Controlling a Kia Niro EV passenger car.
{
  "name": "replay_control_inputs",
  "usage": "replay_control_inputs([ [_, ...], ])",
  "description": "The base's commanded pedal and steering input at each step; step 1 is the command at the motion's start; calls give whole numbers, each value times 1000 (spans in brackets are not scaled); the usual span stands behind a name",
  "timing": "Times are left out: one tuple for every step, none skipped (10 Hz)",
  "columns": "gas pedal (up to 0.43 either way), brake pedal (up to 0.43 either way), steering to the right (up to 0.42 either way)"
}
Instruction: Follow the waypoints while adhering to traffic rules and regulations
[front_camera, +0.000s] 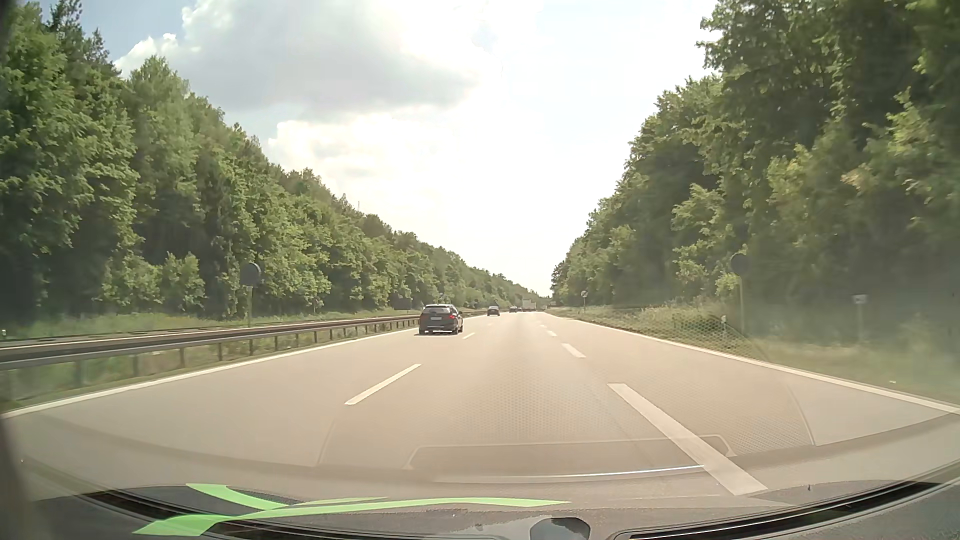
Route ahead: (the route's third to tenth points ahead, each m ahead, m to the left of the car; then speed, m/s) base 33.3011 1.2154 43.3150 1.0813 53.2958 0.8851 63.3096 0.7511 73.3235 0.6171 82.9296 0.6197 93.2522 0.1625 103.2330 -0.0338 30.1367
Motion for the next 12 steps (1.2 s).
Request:
replay_control_inputs([
  [350,0,-3],
  [350,0,-3],
  [350,0,-3],
  [339,0,-3],
  [339,0,-3],
  [331,0,-3],
  [331,0,-3],
  [319,0,-2],
  [319,0,-2],
  [319,0,-2],
  [311,0,-2],
  [311,0,-2],
])
